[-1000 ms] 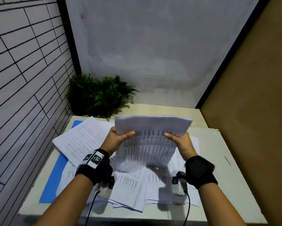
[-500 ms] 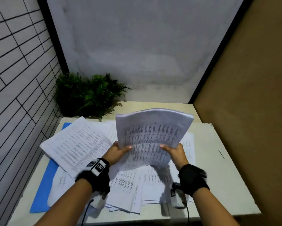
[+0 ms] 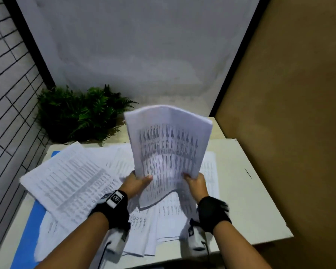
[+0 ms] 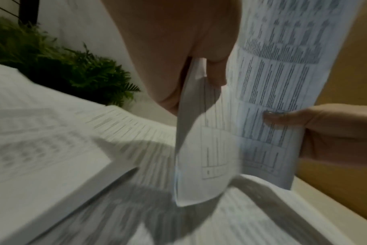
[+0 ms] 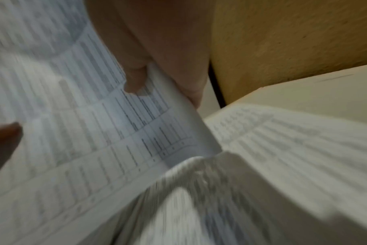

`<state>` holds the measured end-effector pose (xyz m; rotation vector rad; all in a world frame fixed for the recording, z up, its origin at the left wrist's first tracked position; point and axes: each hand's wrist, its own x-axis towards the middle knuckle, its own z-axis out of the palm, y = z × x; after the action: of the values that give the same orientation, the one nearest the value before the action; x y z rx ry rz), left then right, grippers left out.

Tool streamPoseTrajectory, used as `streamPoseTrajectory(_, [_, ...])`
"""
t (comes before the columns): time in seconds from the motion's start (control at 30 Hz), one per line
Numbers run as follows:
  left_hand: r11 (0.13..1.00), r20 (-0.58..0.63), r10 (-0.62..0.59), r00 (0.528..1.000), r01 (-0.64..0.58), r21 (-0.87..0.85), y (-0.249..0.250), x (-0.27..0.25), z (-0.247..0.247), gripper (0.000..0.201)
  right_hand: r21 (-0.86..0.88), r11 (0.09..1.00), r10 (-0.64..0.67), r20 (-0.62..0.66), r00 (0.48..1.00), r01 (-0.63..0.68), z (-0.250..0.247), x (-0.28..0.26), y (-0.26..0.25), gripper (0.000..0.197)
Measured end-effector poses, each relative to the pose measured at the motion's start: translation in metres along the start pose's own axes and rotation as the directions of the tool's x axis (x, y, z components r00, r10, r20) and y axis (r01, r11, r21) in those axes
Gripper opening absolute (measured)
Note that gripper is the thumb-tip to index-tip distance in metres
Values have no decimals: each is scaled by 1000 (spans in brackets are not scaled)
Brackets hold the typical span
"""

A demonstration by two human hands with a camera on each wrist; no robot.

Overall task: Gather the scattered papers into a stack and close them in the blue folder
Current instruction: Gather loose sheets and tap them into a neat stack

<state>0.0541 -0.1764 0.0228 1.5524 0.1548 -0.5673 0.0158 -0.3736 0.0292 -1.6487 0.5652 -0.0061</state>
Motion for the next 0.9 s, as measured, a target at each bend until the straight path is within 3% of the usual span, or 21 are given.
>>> streamPoseTrajectory(0.1, [987,31,137,990,-140,80,17,4,24,33,-21,1000,-2,-69,998,1,-42,9,-12,40])
streamPoseTrajectory(0.2, [960,64,220,973,-227,165,14,9,53,34,-43,999,13,-86,996,-17,-99,8,-18,29])
streamPoseTrajectory(0.27, [902,72,211,975,-223,369,-1,17,70,38,-49,997,50,-114,992,-56,-140,6,-18,29])
streamPoseTrajectory(0.33, [750,93,84,992,-124,650,-21,24,82,59,-68,990,110,-176,978,-124,-178,9,-5,36])
streamPoseTrajectory(0.4, [522,60,-56,997,-21,853,-38,29,93,81,-62,973,202,-230,952,-222,-211,15,14,40])
streamPoseTrajectory(0.43, [424,37,-107,994,11,906,-46,30,96,88,-65,958,256,-256,932,-281,-224,17,24,40])
streamPoseTrajectory(0.5, [319,4,-177,984,53,946,-60,33,103,97,-95,917,347,-289,892,-387,-249,26,44,39])
streamPoseTrajectory(0.63, [238,-47,-237,970,105,966,-80,38,107,103,-327,776,414,-380,827,-539,-271,43,75,34])
streamPoseTrajectory(0.73, [228,-69,-250,966,128,965,-90,41,110,102,-483,679,355,-443,823,-553,-269,48,83,26])
streamPoseTrajectory(0.9, [233,-77,-257,963,139,962,-92,43,108,103,-594,622,303,-418,856,-510,-254,55,89,32])
